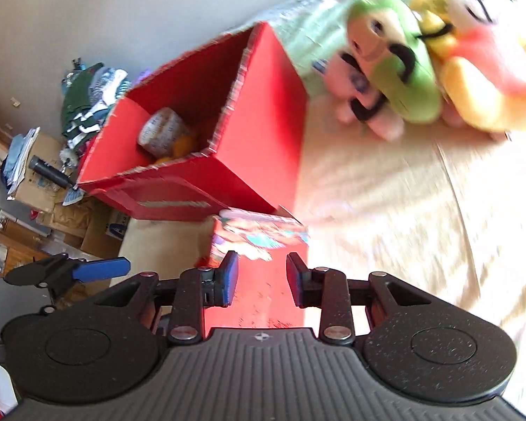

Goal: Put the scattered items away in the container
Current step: 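Move the right tool toward the red gift box beside the box, then close the right tool on the edge of the red gift box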

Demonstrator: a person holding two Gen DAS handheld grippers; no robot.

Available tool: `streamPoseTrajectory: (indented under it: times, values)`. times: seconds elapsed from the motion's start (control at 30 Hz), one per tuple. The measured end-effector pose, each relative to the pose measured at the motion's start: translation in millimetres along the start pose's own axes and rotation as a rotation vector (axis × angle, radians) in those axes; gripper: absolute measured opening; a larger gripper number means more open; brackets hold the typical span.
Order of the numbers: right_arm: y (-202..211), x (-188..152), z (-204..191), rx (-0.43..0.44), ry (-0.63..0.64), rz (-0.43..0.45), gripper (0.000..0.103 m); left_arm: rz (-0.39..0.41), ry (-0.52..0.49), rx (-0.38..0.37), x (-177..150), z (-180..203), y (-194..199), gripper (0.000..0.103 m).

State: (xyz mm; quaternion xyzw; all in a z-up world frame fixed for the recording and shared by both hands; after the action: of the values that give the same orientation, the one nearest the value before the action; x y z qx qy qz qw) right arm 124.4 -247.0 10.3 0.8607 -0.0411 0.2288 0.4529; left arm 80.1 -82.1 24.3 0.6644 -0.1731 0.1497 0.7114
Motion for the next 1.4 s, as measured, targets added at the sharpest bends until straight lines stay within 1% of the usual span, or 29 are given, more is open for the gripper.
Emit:
streamPoseTrajectory:
  times: [0.1,0.27,0.33,0.43,0.47,0.5,0.53,0.57,0.67,0.7,0.73,0.83,0.9,1.0,1.07,1.17,1.3,1.4]
  values:
    - [-3,-7,11,-0.004,-0.052,-0.01,0.033,-0.027,-0.015,-0.002,1,7,-7,0.103]
    - [-10,-17,25,0.019,-0.136,-0.022,0.033,-0.049,-0.053,0.004,1,18,-15,0.103]
    - [-13,-21,27,0.033,-0.165,-0.023,0.034,-0.061,-0.055,-0.007,0,21,-19,0.103]
    - [-18,-25,35,0.08,-0.24,-0.028,0.034,-0.079,-0.049,-0.04,-2,22,-25,0.103]
    - [-20,-27,37,0.095,-0.263,-0.029,0.035,-0.085,-0.047,-0.048,-3,23,-28,0.102]
    - [-22,-28,37,0.108,-0.273,-0.029,0.041,-0.092,-0.045,-0.054,-4,24,-30,0.102]
    - [-23,-30,37,0.118,-0.278,-0.027,0.044,-0.099,-0.044,-0.06,-5,24,-33,0.102]
    - [-24,-31,37,0.128,-0.285,-0.028,0.046,-0.105,-0.042,-0.067,-6,25,-36,0.1]
    - [-25,-34,39,0.155,-0.31,-0.02,0.046,-0.116,-0.037,-0.084,-9,27,-43,0.095]
    - [-24,-34,40,0.159,-0.31,-0.019,0.046,-0.12,-0.037,-0.087,-9,27,-45,0.091]
    - [-23,-34,41,0.164,-0.311,-0.02,0.046,-0.123,-0.039,-0.09,-10,28,-47,0.089]
    - [-23,-37,45,0.191,-0.335,-0.027,0.05,-0.105,-0.052,-0.095,-12,31,-48,0.085]
    - [-23,-37,45,0.199,-0.331,-0.029,0.051,-0.088,-0.071,-0.083,-13,35,-49,0.087]
    - [-24,-36,46,0.205,-0.322,-0.031,0.051,-0.072,-0.078,-0.078,-13,36,-50,0.087]
    - [-25,-36,51,0.217,-0.348,-0.028,0.053,-0.057,-0.097,-0.069,-12,38,-48,0.084]
    - [-19,-35,54,0.214,-0.357,-0.019,0.052,-0.04,-0.135,-0.076,-11,45,-43,0.083]
    - [3,-34,55,0.176,-0.318,0.03,0.053,-0.024,-0.202,-0.099,-11,61,-40,0.083]
    - [23,-35,51,0.109,-0.24,0.082,0.053,-0.035,-0.252,-0.138,-12,75,-44,0.083]
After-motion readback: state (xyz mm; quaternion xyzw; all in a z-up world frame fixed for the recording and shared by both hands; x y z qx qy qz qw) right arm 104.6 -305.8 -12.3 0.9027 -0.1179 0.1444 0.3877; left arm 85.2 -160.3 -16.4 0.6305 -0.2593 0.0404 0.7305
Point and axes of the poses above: each gripper's, at about its wrist camera, not at the fingertips, and y roughly against the way its jaws point, z to its right, x to its top, the point moved 1 cm from there along -y, roughly the way its jaws point, and after that the axes turned 1 degree about y, right-handed, at the moved point
